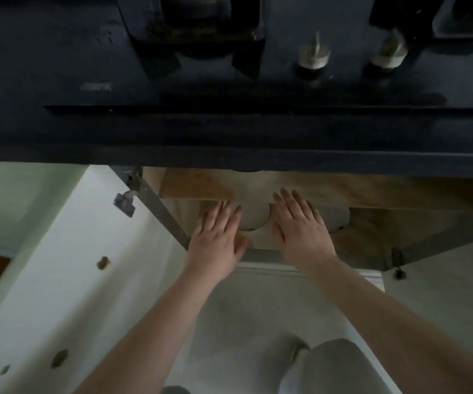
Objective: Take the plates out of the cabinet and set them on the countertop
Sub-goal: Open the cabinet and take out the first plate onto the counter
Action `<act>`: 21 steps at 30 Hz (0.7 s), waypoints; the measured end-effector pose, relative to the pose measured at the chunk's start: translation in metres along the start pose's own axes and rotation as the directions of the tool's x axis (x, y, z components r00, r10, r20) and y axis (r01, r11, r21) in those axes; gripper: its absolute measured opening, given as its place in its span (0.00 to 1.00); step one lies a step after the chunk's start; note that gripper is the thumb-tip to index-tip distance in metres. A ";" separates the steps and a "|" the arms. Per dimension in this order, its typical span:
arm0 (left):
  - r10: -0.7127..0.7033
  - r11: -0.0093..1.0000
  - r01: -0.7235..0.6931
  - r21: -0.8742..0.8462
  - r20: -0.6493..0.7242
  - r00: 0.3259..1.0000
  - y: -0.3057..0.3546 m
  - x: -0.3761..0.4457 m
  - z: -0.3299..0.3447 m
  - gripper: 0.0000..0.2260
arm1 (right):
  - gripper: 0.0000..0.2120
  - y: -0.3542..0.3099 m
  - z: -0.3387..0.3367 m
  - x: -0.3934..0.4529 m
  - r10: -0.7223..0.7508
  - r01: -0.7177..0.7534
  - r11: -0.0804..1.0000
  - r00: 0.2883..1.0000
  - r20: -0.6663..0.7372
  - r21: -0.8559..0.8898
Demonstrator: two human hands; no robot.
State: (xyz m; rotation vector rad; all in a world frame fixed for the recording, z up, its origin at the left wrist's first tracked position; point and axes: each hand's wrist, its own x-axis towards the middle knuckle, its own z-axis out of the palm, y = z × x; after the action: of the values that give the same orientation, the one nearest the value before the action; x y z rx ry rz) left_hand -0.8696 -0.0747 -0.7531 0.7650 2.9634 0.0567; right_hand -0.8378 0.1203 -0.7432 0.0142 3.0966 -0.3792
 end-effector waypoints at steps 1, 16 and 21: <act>-0.009 1.000 0.009 -0.009 -0.030 1.000 -0.002 0.008 0.007 0.31 | 0.27 0.003 0.009 0.007 -0.007 0.007 1.000 1.000 -0.024 0.006; -0.015 0.998 0.036 0.043 -0.423 0.906 -0.031 0.071 0.092 0.26 | 0.26 0.025 0.091 0.068 -0.163 0.097 0.974 0.928 -0.336 -0.206; -0.031 0.999 0.045 0.024 -0.417 0.908 -0.038 0.076 0.091 0.25 | 0.26 0.028 0.099 0.069 -0.160 0.085 0.975 0.913 -0.375 -0.207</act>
State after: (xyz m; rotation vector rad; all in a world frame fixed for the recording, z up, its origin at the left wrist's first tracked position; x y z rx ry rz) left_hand -0.9463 -0.0698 -0.8514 0.7850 3.3898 0.1931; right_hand -0.9047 0.1241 -0.8471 -0.1257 3.5282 -0.0913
